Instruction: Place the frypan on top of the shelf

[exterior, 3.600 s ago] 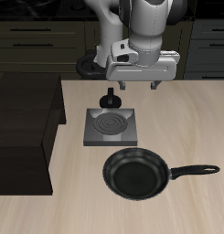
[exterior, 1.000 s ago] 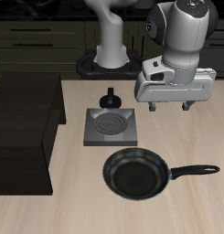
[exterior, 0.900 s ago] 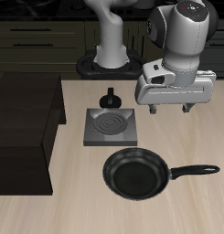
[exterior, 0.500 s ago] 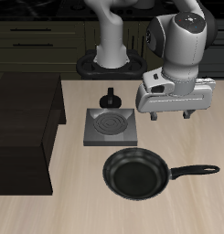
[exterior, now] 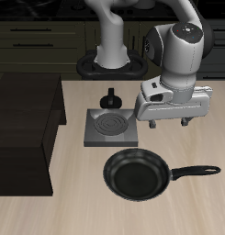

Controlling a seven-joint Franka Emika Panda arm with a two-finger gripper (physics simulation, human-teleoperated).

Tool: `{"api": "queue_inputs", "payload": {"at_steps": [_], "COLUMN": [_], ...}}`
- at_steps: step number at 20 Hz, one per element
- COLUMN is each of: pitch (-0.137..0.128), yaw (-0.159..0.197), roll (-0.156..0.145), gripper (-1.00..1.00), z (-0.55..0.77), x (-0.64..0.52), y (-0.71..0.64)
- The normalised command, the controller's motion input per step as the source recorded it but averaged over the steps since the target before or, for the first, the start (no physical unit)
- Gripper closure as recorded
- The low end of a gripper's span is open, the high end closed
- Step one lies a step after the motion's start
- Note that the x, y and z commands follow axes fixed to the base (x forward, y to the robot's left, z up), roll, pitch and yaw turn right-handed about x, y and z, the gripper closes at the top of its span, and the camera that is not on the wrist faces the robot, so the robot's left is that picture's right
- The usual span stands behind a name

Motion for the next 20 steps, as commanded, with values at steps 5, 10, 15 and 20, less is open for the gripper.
{"api": "queue_inputs", "payload": {"at_steps": [5, 10, 15, 20], "pitch": [0.01, 0.026, -0.003, 0.033], "yaw": [-0.009, 0.033, 0.057, 0.005], "roll": [-0.011, 0.007, 0.005, -0.004], "gripper": [-1.0, -1.0, -1.0, -1.0], "z": [-0.29, -0.4, -0.3, -0.35], "x": [0.05, 0.03, 0.0, 0.03], "y": [-0.05, 0.03, 0.06, -0.05]}}
